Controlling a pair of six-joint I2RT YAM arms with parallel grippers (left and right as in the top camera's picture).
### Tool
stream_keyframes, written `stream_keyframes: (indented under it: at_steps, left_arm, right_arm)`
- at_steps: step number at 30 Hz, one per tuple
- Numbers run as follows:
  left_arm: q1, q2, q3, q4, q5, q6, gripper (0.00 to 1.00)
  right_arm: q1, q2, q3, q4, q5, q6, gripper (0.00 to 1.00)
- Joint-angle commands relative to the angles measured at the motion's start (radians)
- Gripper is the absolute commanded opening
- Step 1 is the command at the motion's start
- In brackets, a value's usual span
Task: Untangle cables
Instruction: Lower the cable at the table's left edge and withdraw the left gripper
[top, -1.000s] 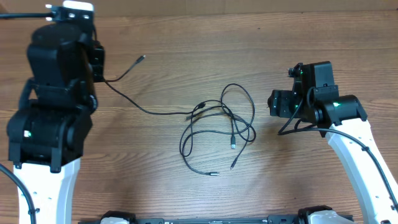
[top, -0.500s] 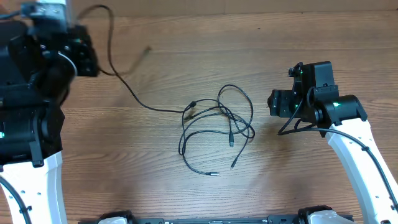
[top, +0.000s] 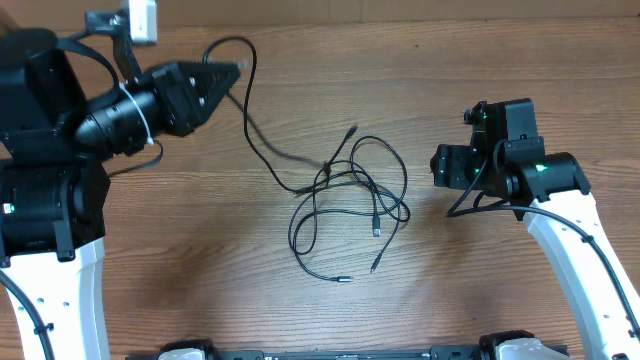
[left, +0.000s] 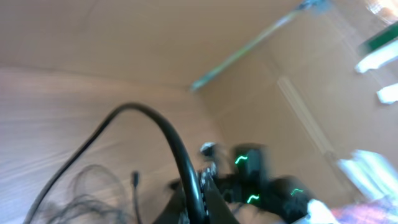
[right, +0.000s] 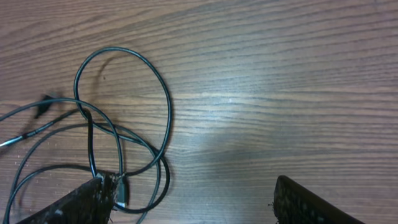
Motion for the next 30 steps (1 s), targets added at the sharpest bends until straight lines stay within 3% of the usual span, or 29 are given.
stream_keyframes:
  at_steps: [1, 5, 7, 9, 12, 17, 21, 26, 30]
  left_arm:
    - [-0.003, 0.001, 0.023, 0.173, 0.15, -0.311, 0.04]
    - [0.015, 0.001, 0.023, 0.422, 0.15, -0.496, 0.04]
    - [0.039, 0.001, 0.023, 0.612, 0.15, -0.675, 0.04]
    - [0.057, 0.001, 0.023, 0.718, 0.142, -0.776, 0.04]
    - [0.109, 0.001, 0.023, 0.853, 0.124, -0.921, 0.04]
    - [0.248, 0.001, 0.023, 0.915, 0.066, -1.083, 0.04]
    - [0.388, 0.01, 0.023, 0.907, 0.034, -1.008, 0.04]
    - [0.533, 0.044, 0.023, 0.883, 0.089, -0.723, 0.04]
    - [0.607, 0.074, 0.023, 0.75, 0.105, -0.561, 0.04]
  right_arm:
    - [-0.002, -0.003, 0.013, 0.003, -0.002, 0.001, 0.8]
    - [-0.002, -0.003, 0.013, 0.003, -0.002, 0.001, 0.8]
    - [-0.002, -0.003, 0.013, 0.003, -0.002, 0.001, 0.8]
    - [-0.002, -0.003, 0.013, 0.003, -0.002, 0.0, 0.8]
    - [-0.002, -0.003, 0.013, 0.003, -0.002, 0.001, 0.8]
    - [-0.002, -0.003, 0.013, 0.003, -0.002, 0.001, 0.8]
    - [-0.002, -0.003, 0.013, -0.001, -0.002, 0.0, 0.8]
    - [-0.002, -0.003, 0.013, -0.004, -0.002, 0.0, 0.8]
    - [-0.002, -0.003, 0.013, -0.004, -0.002, 0.001, 0.8]
